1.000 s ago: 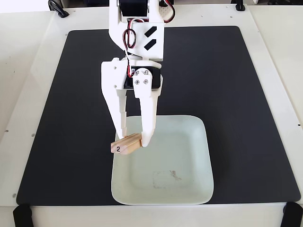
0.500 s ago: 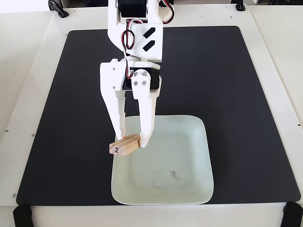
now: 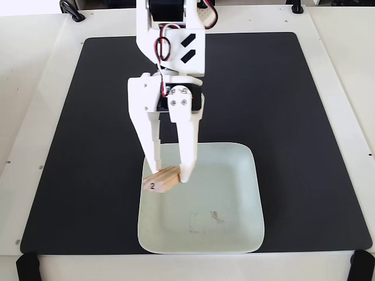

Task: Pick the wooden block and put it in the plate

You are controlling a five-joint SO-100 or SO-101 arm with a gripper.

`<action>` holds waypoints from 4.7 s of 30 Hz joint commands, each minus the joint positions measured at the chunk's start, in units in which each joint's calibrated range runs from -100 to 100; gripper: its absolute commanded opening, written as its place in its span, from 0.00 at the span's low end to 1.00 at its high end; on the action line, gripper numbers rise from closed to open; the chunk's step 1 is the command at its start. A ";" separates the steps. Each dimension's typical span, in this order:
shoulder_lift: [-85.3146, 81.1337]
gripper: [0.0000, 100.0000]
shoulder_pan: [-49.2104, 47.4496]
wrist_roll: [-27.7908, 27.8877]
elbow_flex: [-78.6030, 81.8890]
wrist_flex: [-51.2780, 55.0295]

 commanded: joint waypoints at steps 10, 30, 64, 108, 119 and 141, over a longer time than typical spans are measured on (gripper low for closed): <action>-1.44 0.01 -2.42 0.00 -2.64 -0.76; -1.52 0.30 -1.86 0.00 -1.92 -0.40; -60.85 0.01 -9.59 0.00 62.85 -0.76; -131.44 0.01 -13.17 2.56 119.35 47.05; -131.44 0.01 -11.94 7.37 119.35 47.14; -130.76 0.01 -12.84 7.42 119.35 47.32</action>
